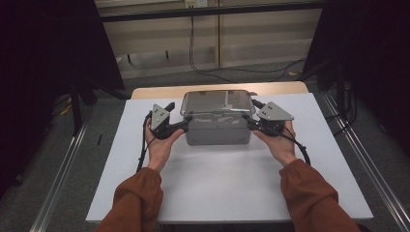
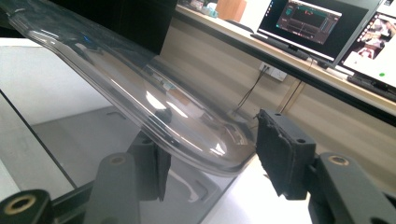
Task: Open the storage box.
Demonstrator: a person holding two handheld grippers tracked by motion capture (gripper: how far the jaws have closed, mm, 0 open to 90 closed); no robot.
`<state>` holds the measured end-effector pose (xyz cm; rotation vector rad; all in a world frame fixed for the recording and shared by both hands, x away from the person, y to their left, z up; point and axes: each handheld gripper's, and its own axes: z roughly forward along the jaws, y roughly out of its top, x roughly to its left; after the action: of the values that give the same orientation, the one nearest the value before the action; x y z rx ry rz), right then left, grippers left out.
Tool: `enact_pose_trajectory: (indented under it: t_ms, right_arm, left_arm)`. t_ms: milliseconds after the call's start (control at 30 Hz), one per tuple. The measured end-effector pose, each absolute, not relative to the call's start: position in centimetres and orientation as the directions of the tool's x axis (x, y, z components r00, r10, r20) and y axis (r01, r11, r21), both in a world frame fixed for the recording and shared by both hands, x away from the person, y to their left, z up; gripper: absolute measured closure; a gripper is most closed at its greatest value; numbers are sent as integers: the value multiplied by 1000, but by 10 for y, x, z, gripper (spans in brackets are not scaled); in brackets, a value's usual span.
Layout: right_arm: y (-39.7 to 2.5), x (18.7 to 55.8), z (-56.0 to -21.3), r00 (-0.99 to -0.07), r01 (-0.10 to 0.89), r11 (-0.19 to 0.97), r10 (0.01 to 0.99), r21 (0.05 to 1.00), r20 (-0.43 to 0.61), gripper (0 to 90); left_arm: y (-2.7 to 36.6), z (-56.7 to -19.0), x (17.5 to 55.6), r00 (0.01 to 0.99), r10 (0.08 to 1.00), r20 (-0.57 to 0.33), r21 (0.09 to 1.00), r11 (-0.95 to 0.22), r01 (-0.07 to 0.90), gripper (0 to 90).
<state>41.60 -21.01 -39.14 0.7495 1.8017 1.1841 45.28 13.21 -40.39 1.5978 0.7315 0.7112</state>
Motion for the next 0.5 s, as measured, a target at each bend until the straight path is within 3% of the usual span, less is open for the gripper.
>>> enact_pose_trajectory:
  t_ms: [167, 500]
  right_arm:
    - [-212, 419, -390, -469, 28, 343, 834, 939, -291, 517]
    - [-217, 424, -387, -458, 5, 306, 847, 952, -270, 479]
  left_arm:
    - [131, -399, 456, 620, 782, 65, 989, -132, 62, 249]
    - [127, -394, 459, 622, 781, 64, 992, -118, 46, 302]
